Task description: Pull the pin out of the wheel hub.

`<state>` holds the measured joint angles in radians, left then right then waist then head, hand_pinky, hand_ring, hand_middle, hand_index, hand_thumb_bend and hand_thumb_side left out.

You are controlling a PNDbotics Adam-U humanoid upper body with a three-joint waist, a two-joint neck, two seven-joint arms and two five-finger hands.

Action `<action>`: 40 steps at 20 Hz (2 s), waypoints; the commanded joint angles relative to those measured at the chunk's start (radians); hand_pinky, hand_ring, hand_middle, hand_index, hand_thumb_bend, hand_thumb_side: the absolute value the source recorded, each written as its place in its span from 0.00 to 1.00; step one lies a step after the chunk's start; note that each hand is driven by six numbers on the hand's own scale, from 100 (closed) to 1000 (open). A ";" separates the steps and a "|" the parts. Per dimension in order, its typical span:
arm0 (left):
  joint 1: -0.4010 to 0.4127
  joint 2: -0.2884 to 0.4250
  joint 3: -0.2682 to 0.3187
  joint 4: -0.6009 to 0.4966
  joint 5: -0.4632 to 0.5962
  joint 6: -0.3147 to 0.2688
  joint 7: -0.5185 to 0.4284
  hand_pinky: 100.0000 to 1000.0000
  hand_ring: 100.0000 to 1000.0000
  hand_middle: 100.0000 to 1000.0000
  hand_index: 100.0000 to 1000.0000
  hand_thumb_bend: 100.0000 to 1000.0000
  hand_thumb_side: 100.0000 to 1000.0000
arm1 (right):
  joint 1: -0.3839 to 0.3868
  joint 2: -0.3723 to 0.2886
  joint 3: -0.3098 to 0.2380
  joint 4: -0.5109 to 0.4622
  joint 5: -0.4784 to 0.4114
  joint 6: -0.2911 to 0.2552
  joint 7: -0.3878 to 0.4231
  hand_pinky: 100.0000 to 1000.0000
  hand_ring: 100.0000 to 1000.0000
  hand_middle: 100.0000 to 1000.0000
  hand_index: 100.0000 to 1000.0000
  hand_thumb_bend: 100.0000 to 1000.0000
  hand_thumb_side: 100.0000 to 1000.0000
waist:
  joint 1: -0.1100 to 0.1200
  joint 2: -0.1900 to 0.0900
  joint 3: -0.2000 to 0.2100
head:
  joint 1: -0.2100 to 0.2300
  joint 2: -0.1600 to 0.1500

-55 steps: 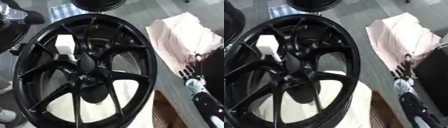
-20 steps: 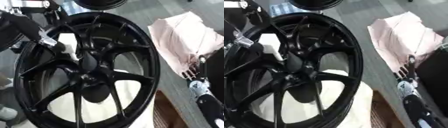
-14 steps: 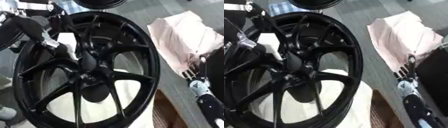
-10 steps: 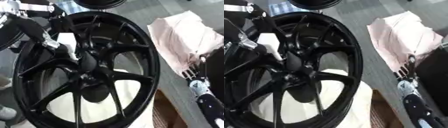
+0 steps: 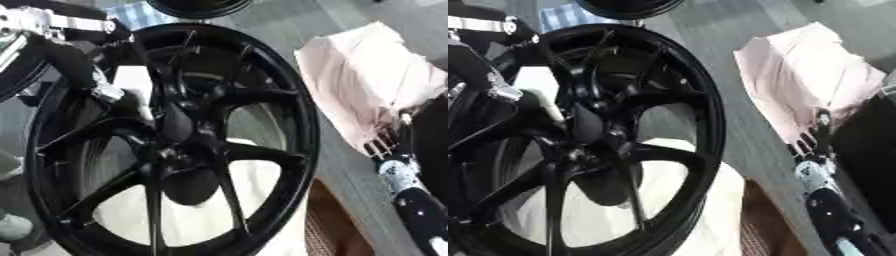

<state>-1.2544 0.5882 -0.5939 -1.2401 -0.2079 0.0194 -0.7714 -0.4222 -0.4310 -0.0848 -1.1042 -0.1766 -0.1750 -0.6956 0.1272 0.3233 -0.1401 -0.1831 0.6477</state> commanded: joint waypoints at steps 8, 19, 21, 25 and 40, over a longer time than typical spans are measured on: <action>-0.027 0.010 0.012 -0.002 -0.014 -0.002 -0.010 0.58 0.48 0.46 0.67 0.40 0.25 | -0.013 -0.016 0.000 -0.022 0.000 0.002 -0.004 0.62 0.80 0.46 0.55 0.40 0.44 | -0.008 -0.021 0.000 | 0.003 -0.014; -0.031 0.001 0.010 -0.004 0.036 0.037 0.074 0.46 0.30 0.24 0.43 0.20 0.09 | -0.014 -0.015 0.000 -0.019 -0.002 0.003 -0.005 0.62 0.80 0.46 0.55 0.40 0.43 | -0.007 -0.024 0.000 | 0.002 -0.017; -0.031 0.001 0.008 -0.007 0.046 0.041 0.087 0.45 0.28 0.21 0.39 0.19 0.05 | -0.014 -0.015 0.000 -0.019 -0.003 0.002 -0.005 0.62 0.80 0.46 0.55 0.40 0.43 | -0.007 -0.025 0.000 | 0.001 -0.017; -0.029 0.007 0.012 -0.017 0.061 0.051 0.117 0.41 0.24 0.16 0.33 0.19 0.00 | -0.014 -0.016 0.000 -0.019 -0.004 0.002 -0.005 0.62 0.80 0.46 0.55 0.40 0.44 | -0.007 -0.025 0.001 | 0.000 -0.017; -0.009 0.076 0.047 -0.088 0.102 0.047 0.201 0.37 0.19 0.12 0.26 0.22 0.00 | -0.014 -0.017 -0.002 -0.019 -0.004 0.002 -0.011 0.62 0.80 0.46 0.55 0.41 0.43 | -0.004 -0.027 0.003 | -0.011 -0.025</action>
<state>-1.2480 0.6264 -0.5694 -1.3082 -0.1138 0.0682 -0.5796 -0.4231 -0.4272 -0.0848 -1.1042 -0.1783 -0.1731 -0.7029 0.1302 0.3230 -0.1375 -0.1893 0.6372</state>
